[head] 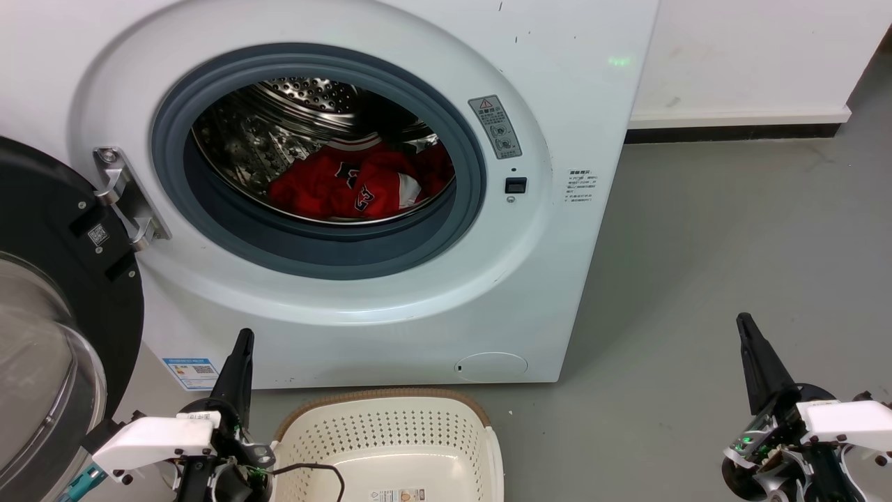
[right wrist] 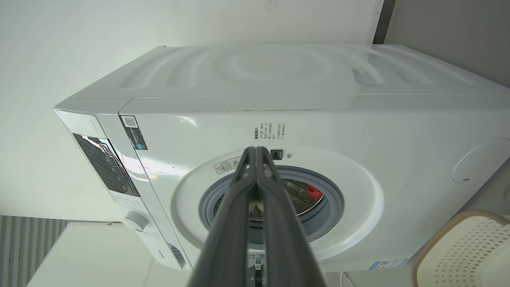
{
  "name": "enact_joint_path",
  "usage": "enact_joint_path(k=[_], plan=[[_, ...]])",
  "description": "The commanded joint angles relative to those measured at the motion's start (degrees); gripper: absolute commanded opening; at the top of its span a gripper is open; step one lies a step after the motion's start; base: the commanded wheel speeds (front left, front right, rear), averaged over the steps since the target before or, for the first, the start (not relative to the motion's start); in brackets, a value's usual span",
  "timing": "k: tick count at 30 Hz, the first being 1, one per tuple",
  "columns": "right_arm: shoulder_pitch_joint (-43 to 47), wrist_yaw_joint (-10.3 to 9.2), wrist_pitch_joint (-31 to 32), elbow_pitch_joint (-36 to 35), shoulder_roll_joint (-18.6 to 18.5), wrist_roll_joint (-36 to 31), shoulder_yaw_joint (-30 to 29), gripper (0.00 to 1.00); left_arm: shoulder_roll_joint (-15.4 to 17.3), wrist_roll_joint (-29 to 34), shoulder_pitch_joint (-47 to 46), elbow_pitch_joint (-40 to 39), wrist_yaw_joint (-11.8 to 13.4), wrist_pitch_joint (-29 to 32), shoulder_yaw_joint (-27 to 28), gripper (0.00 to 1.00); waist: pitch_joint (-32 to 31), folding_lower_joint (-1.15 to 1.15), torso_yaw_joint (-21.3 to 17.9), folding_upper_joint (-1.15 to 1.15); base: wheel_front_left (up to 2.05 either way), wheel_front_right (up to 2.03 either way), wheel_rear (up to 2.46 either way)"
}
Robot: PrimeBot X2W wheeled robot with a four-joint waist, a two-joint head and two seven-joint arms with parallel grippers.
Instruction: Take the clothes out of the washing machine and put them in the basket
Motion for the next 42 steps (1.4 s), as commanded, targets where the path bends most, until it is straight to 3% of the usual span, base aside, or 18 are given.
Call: enact_joint_path(k=[1,40,41,42], plan=[[-0.79,-0.03,0.02,0.07,0.18,-0.25,0.02,0.0,-0.01,-0.08,-0.29,-0.07,-0.09,0.23,0.18,0.0,0.0,0.0,0.0,0.0,0.0,0.0,0.0],[-0.79,-0.03,0.01,0.07,0.18,-0.25,0.03,0.0,-0.01,-0.08,-0.29,-0.07,-0.09,0.24,0.18,0.0,0.0,0.0,0.0,0.0,0.0,0.0,0.0],[0.01,0.0,-0.01,0.04,0.0,0.0,0.0,1.0,0.0,0.0,0.01,0.05,0.0,-0.02,-0.01,1.0,0.0,0.0,0.0,0.0,0.0,0.0,0.0],[0.2,0.0,-0.04,0.37,0.01,0.01,0.03,1.0,-0.02,0.02,0.15,0.43,0.01,-0.1,-0.08,1.0,0.0,0.0,0.0,0.0,0.0,0.0,0.0]])
